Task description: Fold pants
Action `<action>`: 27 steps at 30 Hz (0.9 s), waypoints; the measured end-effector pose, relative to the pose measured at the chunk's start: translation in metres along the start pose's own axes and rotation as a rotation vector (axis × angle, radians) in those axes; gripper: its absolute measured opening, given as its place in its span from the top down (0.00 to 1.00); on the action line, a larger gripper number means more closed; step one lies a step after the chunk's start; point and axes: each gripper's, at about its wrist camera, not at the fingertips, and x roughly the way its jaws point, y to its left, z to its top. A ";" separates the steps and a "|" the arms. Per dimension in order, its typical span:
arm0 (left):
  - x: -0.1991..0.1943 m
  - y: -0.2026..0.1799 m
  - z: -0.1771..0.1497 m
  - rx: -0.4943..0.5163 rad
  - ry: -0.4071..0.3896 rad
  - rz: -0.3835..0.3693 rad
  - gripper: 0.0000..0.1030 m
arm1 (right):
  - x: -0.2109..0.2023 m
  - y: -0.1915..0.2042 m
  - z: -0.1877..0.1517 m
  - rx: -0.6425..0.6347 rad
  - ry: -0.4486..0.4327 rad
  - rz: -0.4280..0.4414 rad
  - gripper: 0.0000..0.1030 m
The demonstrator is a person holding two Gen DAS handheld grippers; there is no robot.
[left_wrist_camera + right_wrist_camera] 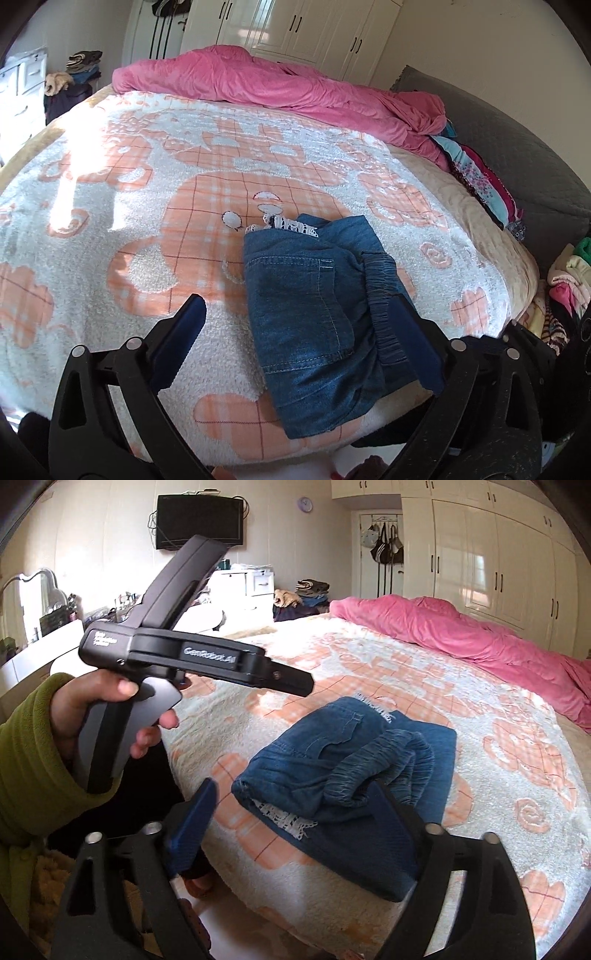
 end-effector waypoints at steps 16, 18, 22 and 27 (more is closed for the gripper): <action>-0.001 -0.003 -0.004 0.007 0.003 0.001 0.10 | -0.009 -0.032 0.002 0.134 -0.034 -0.103 0.10; -0.001 -0.003 -0.005 0.007 0.006 0.001 0.10 | -0.009 -0.038 0.000 0.157 -0.032 -0.123 0.10; 0.001 0.000 -0.008 0.004 0.013 0.000 0.10 | -0.009 -0.047 -0.003 0.188 -0.024 -0.156 0.10; 0.006 0.006 -0.014 -0.011 0.027 0.006 0.10 | -0.006 -0.059 -0.008 0.232 -0.007 -0.193 0.10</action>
